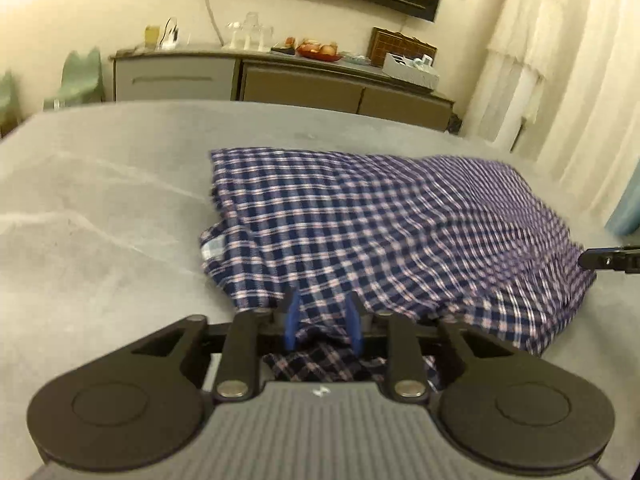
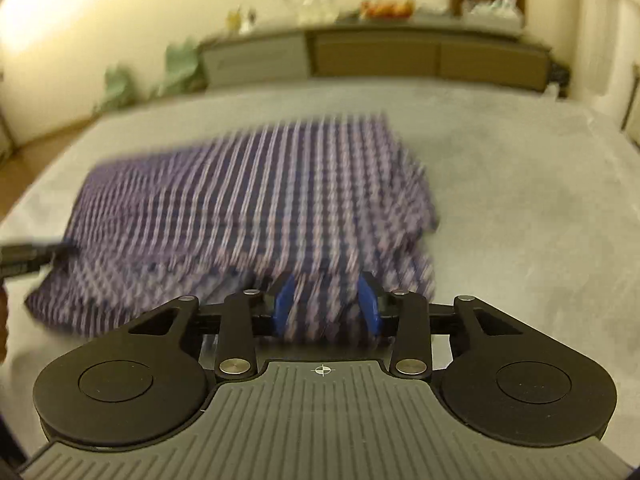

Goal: Fold clothes

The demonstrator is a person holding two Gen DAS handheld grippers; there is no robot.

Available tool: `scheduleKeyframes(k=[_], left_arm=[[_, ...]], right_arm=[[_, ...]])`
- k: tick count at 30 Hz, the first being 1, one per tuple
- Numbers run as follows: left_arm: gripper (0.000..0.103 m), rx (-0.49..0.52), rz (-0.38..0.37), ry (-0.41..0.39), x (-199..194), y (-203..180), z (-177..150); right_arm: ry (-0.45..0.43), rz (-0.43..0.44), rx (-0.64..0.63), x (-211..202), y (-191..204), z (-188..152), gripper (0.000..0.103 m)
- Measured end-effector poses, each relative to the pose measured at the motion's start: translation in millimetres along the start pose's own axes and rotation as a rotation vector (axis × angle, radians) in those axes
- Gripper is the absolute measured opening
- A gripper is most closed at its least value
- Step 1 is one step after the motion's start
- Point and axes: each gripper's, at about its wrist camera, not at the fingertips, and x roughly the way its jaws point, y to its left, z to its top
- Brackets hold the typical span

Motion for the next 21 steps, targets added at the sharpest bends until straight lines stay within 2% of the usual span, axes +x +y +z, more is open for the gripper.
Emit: scheduleKeyframes(k=[1, 3, 4, 5, 7, 8, 9, 11, 12, 14, 16, 19, 21], left_arm=[[0.031, 0.012, 0.026, 0.004, -3.0, -14.1, -3.3], [0.03, 0.017, 0.063, 0.016, -11.2, -45.2, -10.7], [0.03, -0.002, 0.024, 0.033, -20.4, -68.8, -16.7], [0.03, 0.031, -0.066, 0.052, -30.7, -97.3, -23.1], [0.029, 0.198, -0.269, 0.085, -50.8, -157.0, -33.7], [0.027, 0.282, -0.322, 0.076, -62.0, -182.2, -36.8], [0.027, 0.346, -0.318, 0.03, -74.2, -196.6, -35.6], [0.027, 0.369, -0.348, -0.047, -90.6, -196.3, -22.6], [0.028, 0.356, -0.338, -0.07, -92.1, -186.8, -11.8], [0.029, 0.316, -0.245, -0.105, -80.6, -157.6, 11.6], [0.03, 0.228, -0.108, -0.093, -49.2, -110.8, 37.4], [0.028, 0.101, 0.04, -0.025, -0.4, -44.6, 60.0], [0.028, 0.065, 0.072, 0.021, 19.0, -17.5, 62.2]], right_arm=[[0.036, 0.002, -0.019, 4.0, 2.1, -4.3, 0.041], [0.03, -0.036, -0.052, 15.8, 0.1, 3.1, 0.041], [-0.029, -0.066, -0.054, 18.7, -3.5, 11.7, 0.041], [-0.092, -0.096, -0.056, 21.4, -7.3, 20.5, 0.042], [-0.228, -0.182, 0.02, 5.2, -26.4, 33.0, 0.048], [-0.297, -0.225, 0.059, -3.2, -36.1, 39.1, 0.055], [-0.365, -0.268, 0.098, -11.6, -45.9, 45.3, 0.058], [-0.387, -0.237, 0.281, -42.4, -77.8, 38.5, 0.06], [-0.374, -0.211, 0.344, -54.1, -89.4, 30.9, 0.062], [-0.306, -0.063, 0.395, -66.6, -98.3, 12.6, 0.062], [-0.201, 0.147, 0.314, -62.0, -78.6, -6.0, 0.061], [-0.12, 0.225, 0.139, -45.8, -32.0, -24.0, 0.061], [-0.074, 0.156, 0.116, -31.0, -16.4, -28.2, 0.064]])
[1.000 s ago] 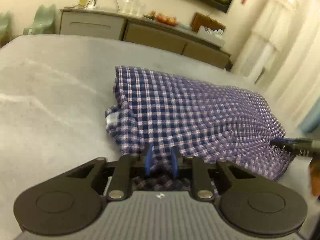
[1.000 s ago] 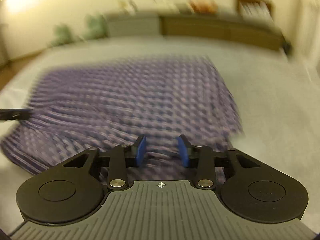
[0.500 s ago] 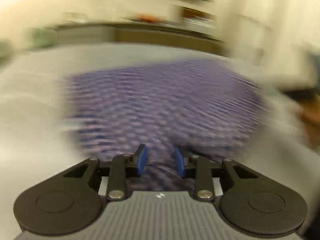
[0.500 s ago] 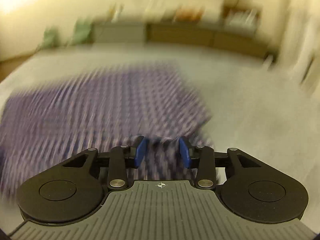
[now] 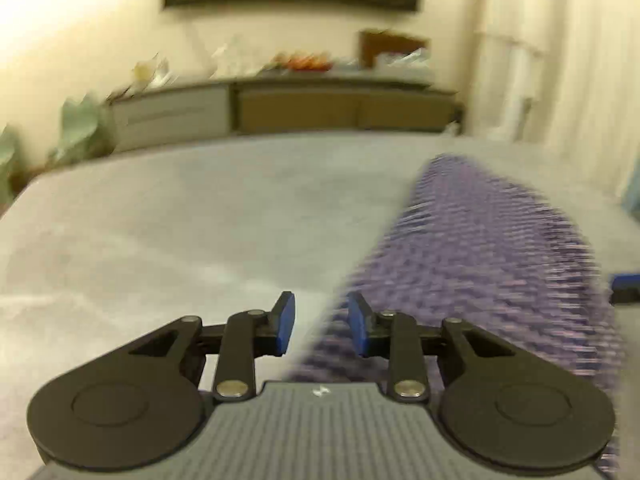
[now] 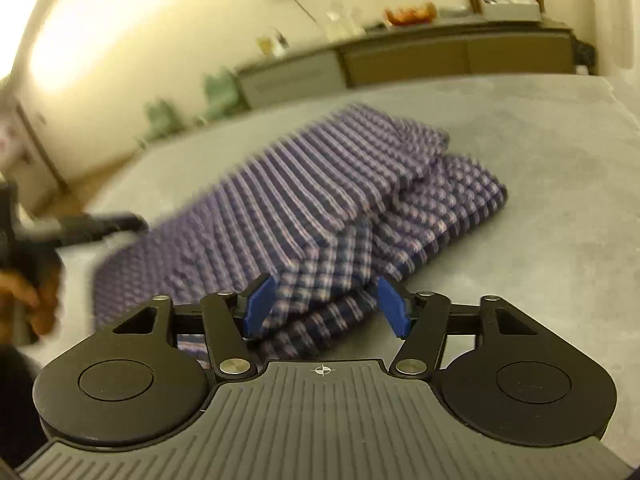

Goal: Fold clothes

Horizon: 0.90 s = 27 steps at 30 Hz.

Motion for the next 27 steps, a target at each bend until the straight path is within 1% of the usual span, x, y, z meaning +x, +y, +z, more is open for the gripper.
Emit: scheduleKeyframes(k=[2, 4, 5, 7, 8, 9, 10, 11, 12, 13, 14, 15, 16, 17, 18, 19, 20, 21, 23, 25, 26, 27], left_arm=[[0.028, 0.012, -0.01, 0.032, 5.3, 4.5, -5.1], [0.026, 0.015, -0.018, 0.062, 6.5, 1.7, -13.2], [0.021, 0.008, -0.02, 0.073, 5.3, 0.7, -18.3], [0.015, -0.038, -0.028, 0.08, -9.0, -9.7, -36.1], [0.01, -0.064, -0.032, 0.082, -17.5, -17.2, -46.1], [0.006, -0.067, -0.066, 0.091, -27.8, -31.3, -57.4], [0.005, -0.039, -0.138, 0.107, -40.5, -54.2, -70.3], [0.006, 0.008, -0.229, 0.131, -50.9, -78.6, -81.9], [0.011, 0.08, -0.333, 0.155, -59.5, -103.2, -90.0], [0.011, 0.139, -0.384, 0.146, -69.0, -120.3, -92.3], [0.012, 0.179, -0.384, 0.111, -77.6, -130.3, -90.3], [0.017, 0.205, -0.389, 0.079, -83.6, -135.7, -85.3], [0.02, 0.212, -0.401, 0.051, -83.7, -133.1, -75.6], [0.023, 0.211, -0.402, 0.022, -79.6, -127.4, -64.3], [0.024, 0.203, -0.375, -0.006, -72.0, -119.4, -51.5], [0.024, 0.19, -0.328, -0.032, -61.3, -109.3, -37.4], [0.024, 0.173, -0.279, -0.055, -48.3, -98.6, -23.4], [0.025, 0.149, -0.23, -0.074, -31.3, -86.9, -9.1], [0.025, 0.113, -0.142, -0.086, 5.5, -62.1, 15.3], [0.026, 0.111, -0.077, -0.079, 44.3, -42.7, 34.3], [0.026, 0.113, -0.056, -0.06, 60.0, -35.9, 38.9], [0.026, 0.12, -0.036, -0.035, 73.3, -28.9, 40.9]], right_arm=[[0.031, -0.079, 0.051, 18.3, -6.4, 4.5, 0.063], [0.05, -0.108, 0.069, 35.4, -1.9, 15.5, 0.054], [0.055, -0.113, 0.028, 47.6, 3.1, 25.9, 0.049], [0.064, -0.121, -0.059, 72.4, 13.6, 47.3, 0.046], [0.039, -0.125, -0.122, 80.0, 20.7, 56.9, 0.044], [0.012, -0.129, -0.185, 87.3, 27.9, 66.4, 0.044], [-0.056, -0.146, -0.259, 93.2, 33.0, 75.3, 0.044], [-0.128, -0.164, -0.334, 99.0, 37.9, 84.2, 0.046], [-0.187, -0.216, -0.361, 95.1, 39.0, 91.7, 0.06], [-0.247, -0.27, -0.385, 90.6, 39.8, 99.1, 0.065], [-0.258, -0.303, -0.322, 76.7, 29.6, 103.5, 0.069], [-0.265, -0.334, -0.254, 62.1, 18.8, 107.7, 0.068], [-0.273, -0.365, -0.185, 47.6, 7.9, 111.9, 0.068], [-0.265, -0.367, -0.105, 26.8, 2.4, 111.2, 0.068], [-0.267, -0.342, -0.048, 6.6, 2.7, 104.7, 0.069], [-0.272, -0.293, -0.016, -10.4, 9.0, 95.1, 0.069], [-0.25, -0.255, -0.02, -18.4, 16.4, 78.3, 0.072], [-0.227, -0.219, -0.027, -25.9, 23.9, 61.1, 0.078], [-0.179, -0.145, -0.04, -40.9, 38.9, 26.7, 0.08], [-0.087, -0.137, -0.116, -37.3, 55.1, -7.2, 0.076], [-0.04, -0.134, -0.155, -35.2, 63.2, -24.2, 0.072], [-0.008, -0.167, -0.198, -32.1, 68.4, -36.8, 0.07]])
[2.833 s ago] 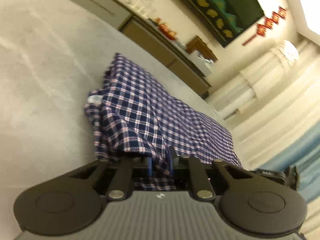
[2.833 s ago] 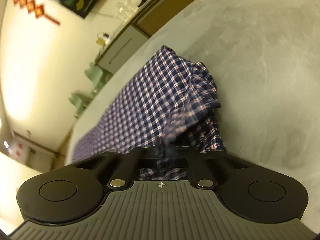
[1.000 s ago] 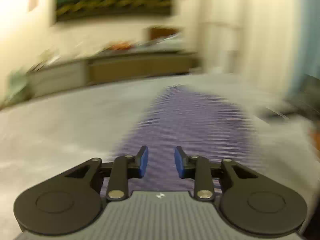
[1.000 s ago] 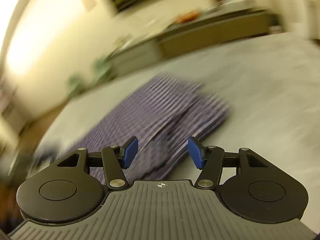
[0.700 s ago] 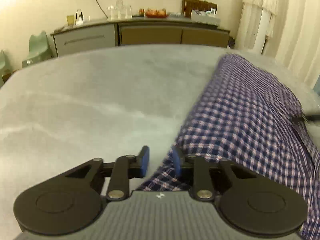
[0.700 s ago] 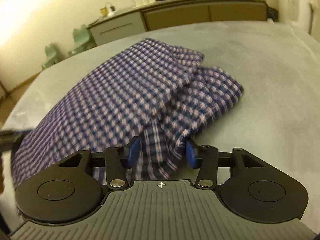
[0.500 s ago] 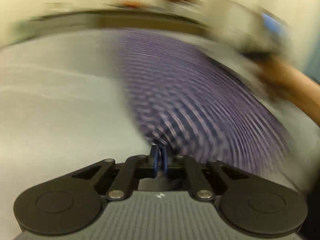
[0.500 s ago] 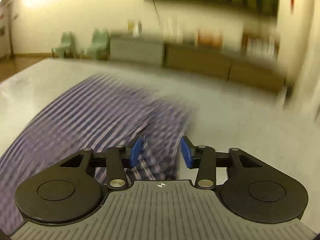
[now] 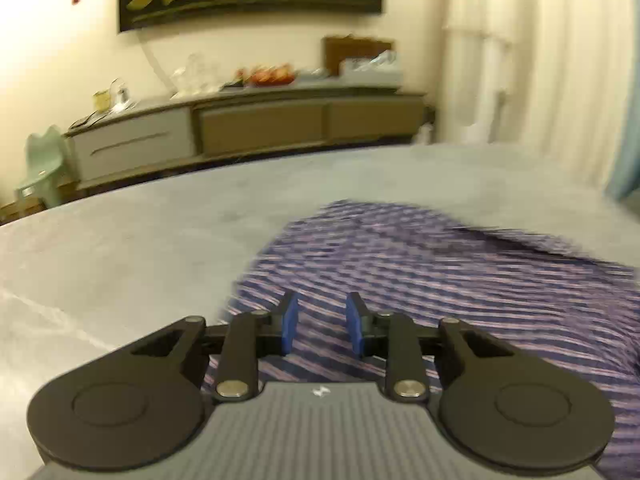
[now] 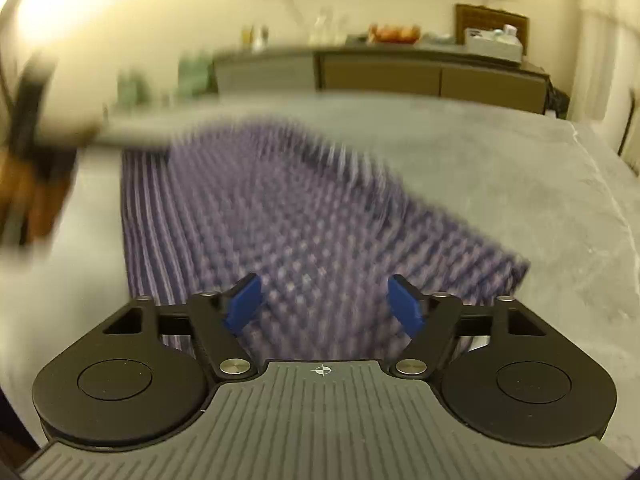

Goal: Fold clothes

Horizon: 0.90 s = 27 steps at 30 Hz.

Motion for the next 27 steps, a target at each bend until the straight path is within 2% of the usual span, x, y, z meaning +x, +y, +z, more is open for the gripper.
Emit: scheduleKeyframes(k=[2, 5, 7, 9, 11, 12, 13, 15, 18, 21, 23, 26, 27], left_arm=[[0.029, -0.006, -0.005, 0.053, 18.2, 9.0, -5.0], [0.029, -0.091, -0.019, 0.085, 14.2, 21.1, -10.4], [0.029, -0.139, 0.015, 0.109, 2.0, 30.5, -20.4], [0.037, -0.158, 0.079, 0.097, -12.7, 31.3, -36.9], [0.038, -0.195, 0.11, 0.094, -31.8, 27.8, -50.6], [0.037, -0.204, 0.117, 0.085, -40.8, 25.4, -53.4], [0.034, -0.205, 0.113, 0.064, -48.9, 23.1, -51.8], [0.032, -0.211, 0.098, 0.012, -65.1, 19.2, -46.3], [0.033, -0.185, 0.012, -0.053, -68.8, 13.7, -27.1], [0.034, -0.095, -0.023, -0.009, -50.3, -1.1, -30.9], [0.034, -0.045, -0.006, 0.042, -35.3, -5.6, -44.9], [0.034, -0.035, 0.005, 0.016, -32.9, 0.2, -52.9], [0.033, -0.045, 0.013, 0.013, -34.9, 0.9, -51.8]], right_arm=[[0.058, -0.072, -0.079, 12.8, 1.2, -5.1, 0.068], [0.066, -0.074, -0.096, 30.2, -14.3, 12.3, 0.069], [0.075, -0.094, -0.146, 50.2, -28.1, 34.2, 0.069], [0.077, -0.119, -0.175, 68.5, -47.7, 53.4, 0.069], [0.029, -0.168, -0.21, 87.4, -66.1, 66.0, 0.076], [0.015, -0.176, -0.177, 100.5, -76.3, 72.3, 0.078], [0.013, -0.18, -0.1, 97.7, -86.6, 77.5, 0.075], [-0.01, -0.19, 0.038, 82.8, -102.0, 88.0, 0.065], [-0.105, -0.09, 0.135, 39.7, -101.6, 90.1, 0.066], [-0.048, 0.054, 0.146, 25.4, -95.0, 69.5, 0.065], [0.018, 0.071, 0.065, 30.8, -84.5, 60.5, 0.064], [0.094, 0.045, -0.035, 46.0, -83.7, 42.9, 0.063], [0.085, 0.042, -0.021, 41.0, -85.8, 44.0, 0.062]])
